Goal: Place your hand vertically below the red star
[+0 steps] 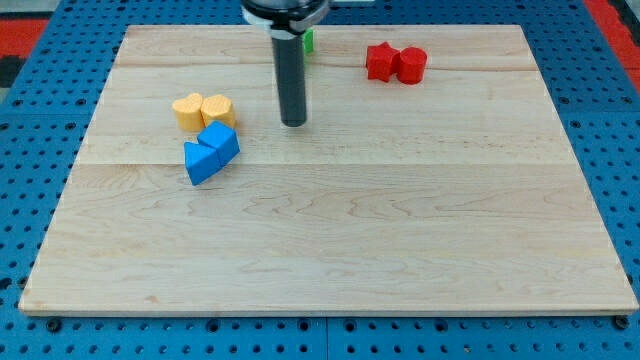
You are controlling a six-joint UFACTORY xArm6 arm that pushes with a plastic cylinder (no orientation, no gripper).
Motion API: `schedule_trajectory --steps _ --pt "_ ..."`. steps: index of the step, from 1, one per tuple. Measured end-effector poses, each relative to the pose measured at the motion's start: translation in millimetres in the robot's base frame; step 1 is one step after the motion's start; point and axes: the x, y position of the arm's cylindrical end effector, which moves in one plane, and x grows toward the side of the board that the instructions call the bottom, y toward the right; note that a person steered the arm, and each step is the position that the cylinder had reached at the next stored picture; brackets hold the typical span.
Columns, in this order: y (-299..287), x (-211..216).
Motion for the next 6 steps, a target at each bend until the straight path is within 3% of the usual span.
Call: schedule_trajectory --steps 4,6 --pt "75 0" --pt "85 0"
